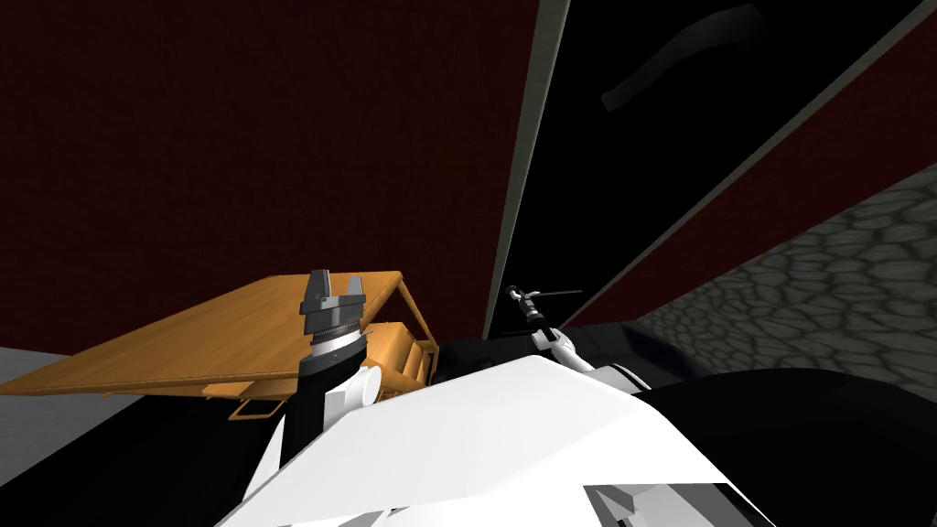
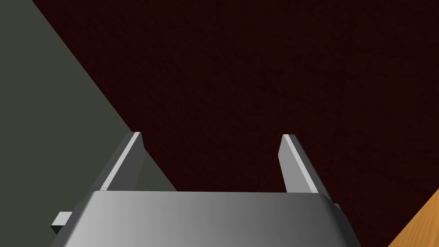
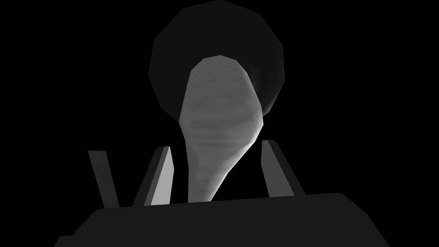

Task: Pull the door open

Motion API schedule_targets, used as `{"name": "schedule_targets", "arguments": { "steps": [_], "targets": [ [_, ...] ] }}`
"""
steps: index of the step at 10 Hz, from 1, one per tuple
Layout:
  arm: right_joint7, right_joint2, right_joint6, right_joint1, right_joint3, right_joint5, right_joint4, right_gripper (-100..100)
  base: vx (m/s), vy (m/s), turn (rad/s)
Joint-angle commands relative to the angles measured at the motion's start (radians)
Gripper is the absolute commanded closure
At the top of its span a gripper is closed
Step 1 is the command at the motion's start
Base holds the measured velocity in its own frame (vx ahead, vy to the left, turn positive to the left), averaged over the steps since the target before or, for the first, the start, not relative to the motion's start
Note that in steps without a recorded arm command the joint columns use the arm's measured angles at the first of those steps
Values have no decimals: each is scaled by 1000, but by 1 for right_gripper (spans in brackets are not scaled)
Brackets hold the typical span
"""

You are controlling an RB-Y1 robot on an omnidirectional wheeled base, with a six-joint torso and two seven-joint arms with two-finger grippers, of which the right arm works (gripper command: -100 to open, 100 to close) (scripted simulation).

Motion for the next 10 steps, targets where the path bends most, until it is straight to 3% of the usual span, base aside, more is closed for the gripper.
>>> {"name": "schedule_targets", "arguments": {
  "steps": [1,5,10],
  "targets": [
    [1,0,1,0,0,0,-1,100,-9,4,-2],
    [1,0,1,0,0,0,-1,100,-1,0,0],
    [-65,-50,-66,57,50,17,-17,100,-194,-57,127]
  ]
}}
